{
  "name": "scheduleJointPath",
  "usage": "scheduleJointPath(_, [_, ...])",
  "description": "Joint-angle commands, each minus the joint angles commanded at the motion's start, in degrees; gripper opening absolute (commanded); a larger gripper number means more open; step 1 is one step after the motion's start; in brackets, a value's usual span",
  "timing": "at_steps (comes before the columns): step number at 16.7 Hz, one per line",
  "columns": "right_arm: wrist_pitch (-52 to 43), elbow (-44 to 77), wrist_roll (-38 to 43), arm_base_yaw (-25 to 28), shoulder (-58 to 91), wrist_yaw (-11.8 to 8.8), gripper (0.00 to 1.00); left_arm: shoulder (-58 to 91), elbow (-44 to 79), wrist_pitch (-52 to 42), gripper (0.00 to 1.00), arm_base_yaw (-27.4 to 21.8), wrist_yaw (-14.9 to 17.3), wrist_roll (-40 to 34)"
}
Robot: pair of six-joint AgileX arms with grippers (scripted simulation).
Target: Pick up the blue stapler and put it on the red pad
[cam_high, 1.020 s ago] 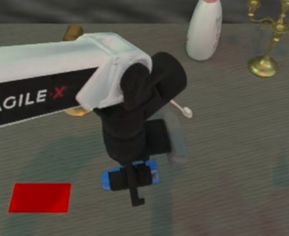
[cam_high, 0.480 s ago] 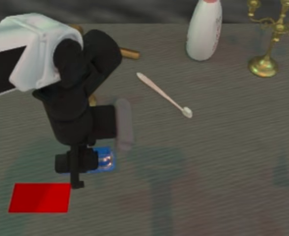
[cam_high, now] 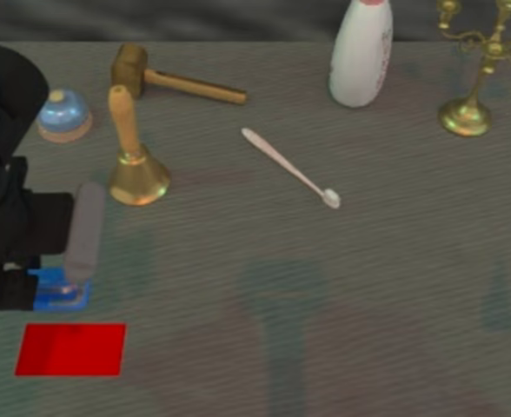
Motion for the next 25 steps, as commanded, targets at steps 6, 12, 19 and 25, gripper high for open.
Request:
scheduleJointPath(6, [0.00,0.00,0.00,0.00,0.00,0.00,1.00,-0.20,-0.29,0.26,0.00,0.37,-0.01,0.65])
scheduleJointPath(12, [0.00,0.00,0.00,0.00,0.00,0.00,1.00,4.12,-7.47,12.18,0.00,0.43,0.01,0.44])
scheduleJointPath(19, [0.00,0.00,0.00,0.00,0.00,0.00,1.00,9.18,-15.41,24.74,0.00,0.32,0.02,0.49])
scheduleJointPath(25, [0.00,0.00,0.00,0.00,0.00,0.00,1.00,9.18,-15.41,24.74,0.23,0.32,0.02,0.49])
